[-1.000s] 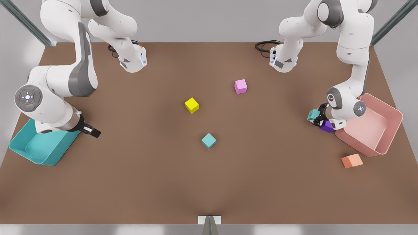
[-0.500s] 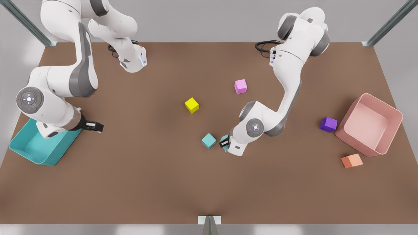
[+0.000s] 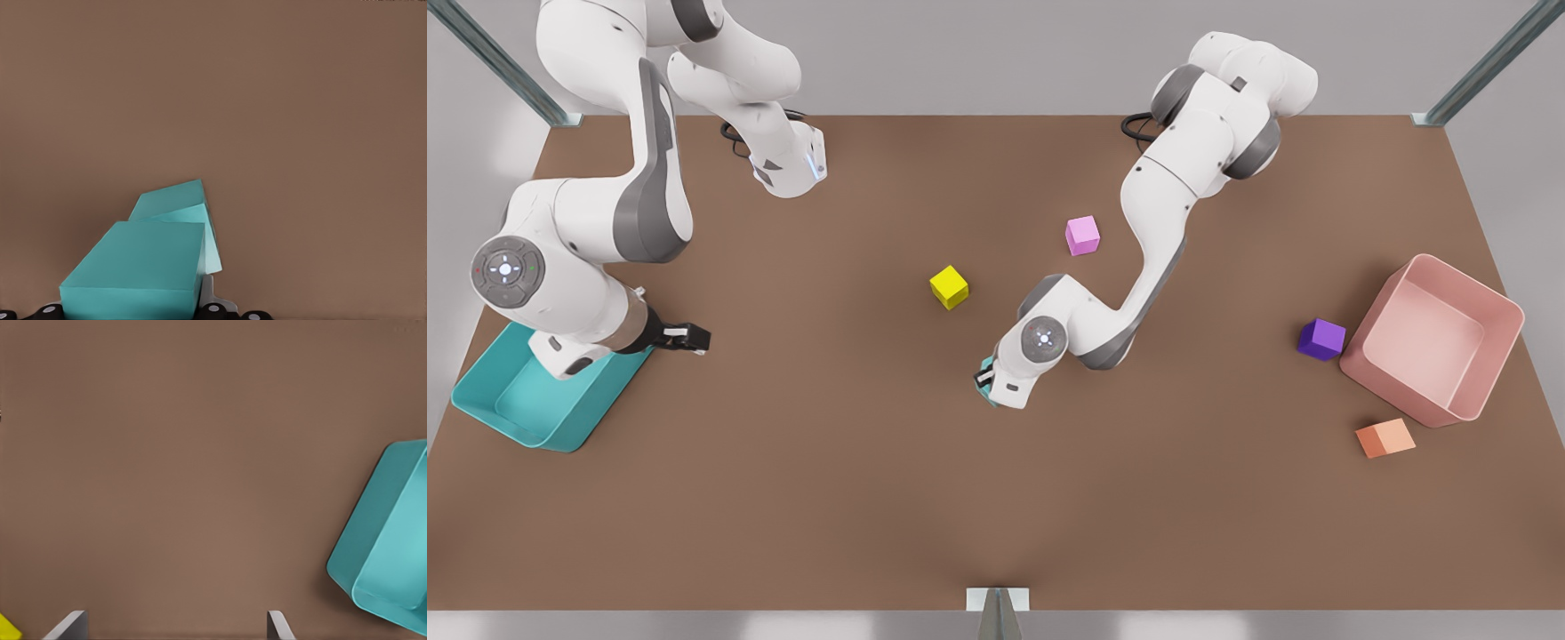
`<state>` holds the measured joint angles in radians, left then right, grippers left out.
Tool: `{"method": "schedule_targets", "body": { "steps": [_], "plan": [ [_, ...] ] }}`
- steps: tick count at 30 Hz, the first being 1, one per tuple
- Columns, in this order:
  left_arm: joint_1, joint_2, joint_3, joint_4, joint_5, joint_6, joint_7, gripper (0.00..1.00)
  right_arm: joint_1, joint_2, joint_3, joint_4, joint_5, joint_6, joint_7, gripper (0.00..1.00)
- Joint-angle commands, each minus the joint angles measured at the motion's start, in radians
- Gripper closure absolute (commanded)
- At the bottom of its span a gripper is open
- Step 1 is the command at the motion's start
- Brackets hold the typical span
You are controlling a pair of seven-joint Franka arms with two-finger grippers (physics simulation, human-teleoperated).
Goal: Stack the two blue cubes on top of each other
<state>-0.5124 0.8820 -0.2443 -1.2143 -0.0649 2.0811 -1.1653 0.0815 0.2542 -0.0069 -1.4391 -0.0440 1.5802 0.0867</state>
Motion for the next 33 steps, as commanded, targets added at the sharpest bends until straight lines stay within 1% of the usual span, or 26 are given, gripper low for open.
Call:
{"method": "schedule_targets", "body": {
  "steps": [1,2,3,4,5,6,7,13,18,22,23,24,25,26,27,28,29,30,31,32,33],
  "plan": [
    [0.0,0.002,0.0,0.001,-0.003,0.016,-0.149,0.43,0.0,-0.001,0.001,-0.003,0.006,0.0,-0.09,0.0],
    [0.002,0.005,0.0,0.001,-0.003,0.016,-0.148,0.42,0.0,-0.001,-0.001,-0.003,0.006,0.0,-0.087,0.0],
    [0.002,0.006,0.0,0.006,-0.003,0.017,-0.148,0.39,0.0,-0.001,-0.001,-0.003,0.006,0.0,-0.088,0.0],
    [0.002,0.014,0.0,0.015,-0.003,0.017,-0.149,0.39,0.0,-0.001,-0.001,-0.001,0.006,0.0,-0.088,0.0],
    [0.002,0.014,0.0,0.022,-0.003,0.034,-0.154,0.33,0.0,-0.001,-0.001,-0.003,0.006,-0.002,-0.088,0.0],
    [0.002,0.014,0.0,0.022,-0.003,0.037,-0.152,0.02,0.001,0.0,-0.001,-0.001,0.006,0.0,-0.088,0.0],
    [0.003,0.014,0.0,0.022,-0.003,0.037,-0.152,0.0,0.001,0.002,-0.001,-0.001,0.006,0.0,-0.088,0.0],
    [0.003,0.018,0.0,0.027,-0.007,0.027,-0.157,0.0,0.001,0.002,0.001,-0.001,0.006,0.0,-0.088,0.0],
    [0.003,-0.005,-0.006,0.032,-0.006,-0.113,-0.195,0.0,0.003,0.005,0.001,-0.001,0.006,0.0,-0.088,0.0],
    [0.006,-0.006,-0.024,0.139,-0.006,-0.243,-0.237,0.0,0.003,0.005,0.001,-0.001,0.006,0.0,-0.088,0.0],
    [0.009,-0.021,-0.026,0.156,-0.006,-0.277,-0.237,0.0,0.004,0.005,0.001,-0.001,0.006,0.0,-0.088,0.0],
    [0.041,-0.064,-0.024,0.171,0.002,-0.36,-0.226,0.0,0.003,0.005,0.001,-0.001,0.006,0.0,-0.088,0.0],
    [0.147,-0.155,-0.024,0.171,0.004,-0.508,-0.014,0.0,0.001,-0.006,0.001,-0.02,0.007,0.006,-0.087,0.0],
    [0.274,-0.225,-0.026,0.168,0.072,-0.656,0.299,0.0,-0.002,-0.045,-0.001,-0.078,0.01,0.044,-0.087,0.0],
    [0.319,-0.244,-0.026,0.165,0.256,-0.736,0.602,0.0,-0.002,-0.082,-0.001,-0.136,0.01,0.079,-0.087,0.0],
    [0.394,-0.25,-0.027,0.165,0.313,-0.748,0.815,0.0,-0.002,-0.119,-0.002,-0.195,0.009,0.119,-0.085,0.0],
    [0.465,-0.264,-0.027,0.165,0.312,-0.768,0.971,0.0,-0.002,-0.122,-0.002,-0.201,0.009,0.122,-0.085,0.0],
    [0.529,-0.32,-0.024,0.132,0.301,-0.771,1.095,0.0,-0.002,-0.122,-0.002,-0.199,0.009,0.124,-0.085,0.0],
    [0.554,-0.55,0.031,-0.241,0.189,-0.571,1.152,0.0,-0.002,-0.122,-0.002,-0.201,0.009,0.124,-0.085,0.0],
    [0.49,-0.711,0.158,-0.488,0.102,-0.455,1.153,0.0,-0.002,-0.122,-0.002,-0.201,0.01,0.124,-0.085,0.0],
    [0.441,-0.727,0.223,-0.456,0.059,-0.572,1.179,0.0,-0.002,-0.122,-0.002,-0.201,0.009,0.124,-0.085,0.0]
  ]
}}
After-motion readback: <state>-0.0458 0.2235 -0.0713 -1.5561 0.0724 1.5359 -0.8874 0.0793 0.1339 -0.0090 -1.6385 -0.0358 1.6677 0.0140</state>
